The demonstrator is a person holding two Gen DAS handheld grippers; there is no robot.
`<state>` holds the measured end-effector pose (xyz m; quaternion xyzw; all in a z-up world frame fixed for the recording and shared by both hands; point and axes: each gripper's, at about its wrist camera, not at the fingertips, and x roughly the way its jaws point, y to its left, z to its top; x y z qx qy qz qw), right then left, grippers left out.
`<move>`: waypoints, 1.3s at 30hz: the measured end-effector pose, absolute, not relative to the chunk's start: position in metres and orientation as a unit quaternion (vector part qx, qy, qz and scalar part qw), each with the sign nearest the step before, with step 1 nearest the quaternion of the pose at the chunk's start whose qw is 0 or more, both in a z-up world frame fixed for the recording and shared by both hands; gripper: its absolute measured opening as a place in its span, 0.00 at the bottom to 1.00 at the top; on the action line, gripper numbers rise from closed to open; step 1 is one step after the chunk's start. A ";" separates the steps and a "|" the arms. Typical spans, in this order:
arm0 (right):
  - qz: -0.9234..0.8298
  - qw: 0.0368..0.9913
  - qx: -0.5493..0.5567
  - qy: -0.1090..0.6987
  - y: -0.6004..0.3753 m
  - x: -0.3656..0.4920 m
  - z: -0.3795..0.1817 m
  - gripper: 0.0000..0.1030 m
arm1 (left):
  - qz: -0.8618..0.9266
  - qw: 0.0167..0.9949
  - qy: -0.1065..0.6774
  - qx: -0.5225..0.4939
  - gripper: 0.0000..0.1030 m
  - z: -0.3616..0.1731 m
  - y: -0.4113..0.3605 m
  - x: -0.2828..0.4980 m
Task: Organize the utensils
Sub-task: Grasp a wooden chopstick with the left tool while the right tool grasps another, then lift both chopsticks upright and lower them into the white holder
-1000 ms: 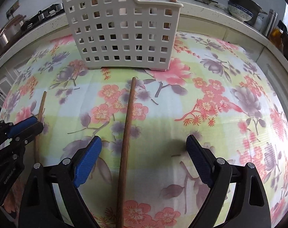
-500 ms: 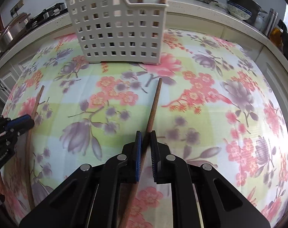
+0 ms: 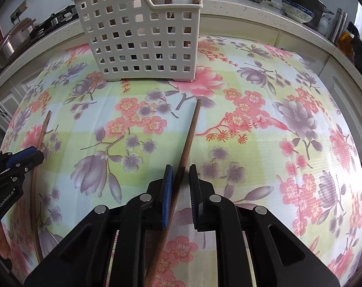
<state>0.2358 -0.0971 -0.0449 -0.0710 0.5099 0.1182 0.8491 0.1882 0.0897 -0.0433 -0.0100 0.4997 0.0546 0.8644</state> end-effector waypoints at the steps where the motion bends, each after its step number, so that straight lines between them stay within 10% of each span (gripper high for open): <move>1: 0.107 0.851 -0.073 0.509 -0.099 0.236 -0.045 0.43 | 0.058 0.863 0.501 -0.010 0.17 -0.043 0.089 0.189; 3: 0.088 0.852 -0.070 0.511 -0.108 0.238 -0.049 0.73 | 0.062 0.862 0.504 -0.004 0.16 -0.043 0.087 0.189; 19: 0.130 0.851 -0.049 0.506 -0.106 0.236 -0.046 0.16 | 0.021 0.869 0.494 -0.021 0.06 -0.035 0.073 0.184; 39: 0.168 0.894 0.001 0.416 -0.134 0.203 0.036 0.09 | -0.005 0.925 0.379 -0.036 0.06 0.040 0.073 0.153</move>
